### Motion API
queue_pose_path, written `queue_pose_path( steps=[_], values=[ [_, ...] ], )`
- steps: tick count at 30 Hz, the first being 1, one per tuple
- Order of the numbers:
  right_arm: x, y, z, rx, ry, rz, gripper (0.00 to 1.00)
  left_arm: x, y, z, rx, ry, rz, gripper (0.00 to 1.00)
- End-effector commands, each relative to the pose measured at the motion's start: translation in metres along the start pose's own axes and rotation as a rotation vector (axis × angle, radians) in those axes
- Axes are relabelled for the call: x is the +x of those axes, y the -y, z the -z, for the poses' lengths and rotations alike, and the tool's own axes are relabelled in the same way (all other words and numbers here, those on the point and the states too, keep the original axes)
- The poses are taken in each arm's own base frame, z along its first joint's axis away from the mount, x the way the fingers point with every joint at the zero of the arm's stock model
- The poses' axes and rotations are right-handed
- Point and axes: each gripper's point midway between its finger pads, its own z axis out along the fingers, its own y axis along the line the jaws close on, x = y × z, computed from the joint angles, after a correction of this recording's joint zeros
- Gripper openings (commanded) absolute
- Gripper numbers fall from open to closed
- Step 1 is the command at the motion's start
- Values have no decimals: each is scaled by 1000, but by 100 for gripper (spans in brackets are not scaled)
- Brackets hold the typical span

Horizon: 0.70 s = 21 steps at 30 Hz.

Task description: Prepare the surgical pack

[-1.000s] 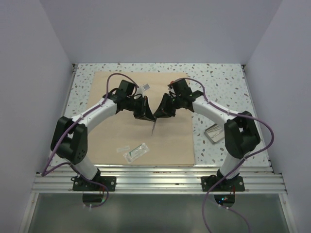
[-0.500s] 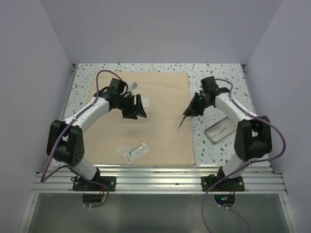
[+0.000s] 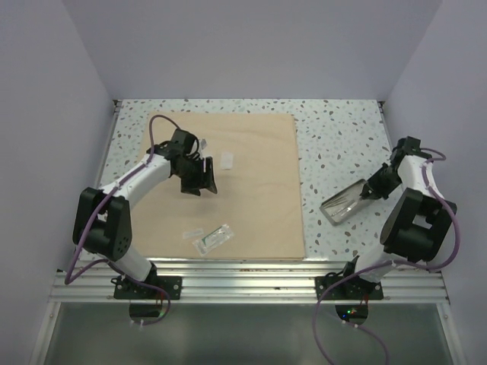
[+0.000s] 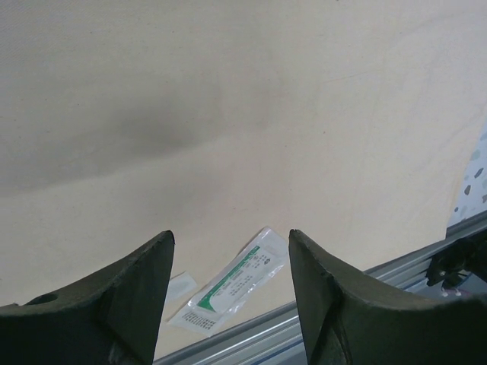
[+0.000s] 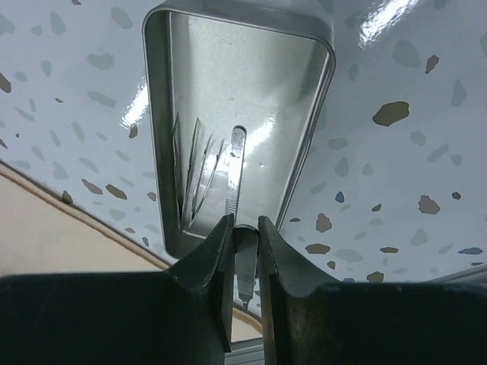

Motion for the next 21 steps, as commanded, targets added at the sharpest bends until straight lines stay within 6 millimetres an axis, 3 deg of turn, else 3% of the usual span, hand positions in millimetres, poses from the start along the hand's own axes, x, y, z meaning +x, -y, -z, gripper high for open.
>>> queue_pose_path(
  steps=[1, 8, 21],
  values=[
    [4, 0, -8, 6, -29, 44, 0, -6, -10, 11, -60, 41, -16, 65],
    [14, 0, -24, 14, -50, 62, 0, -4, -21, 11, -102, 46, 6, 66],
    [23, -8, -46, 3, -99, -69, 0, -4, -18, 5, -84, 32, 37, 65]
  ],
)
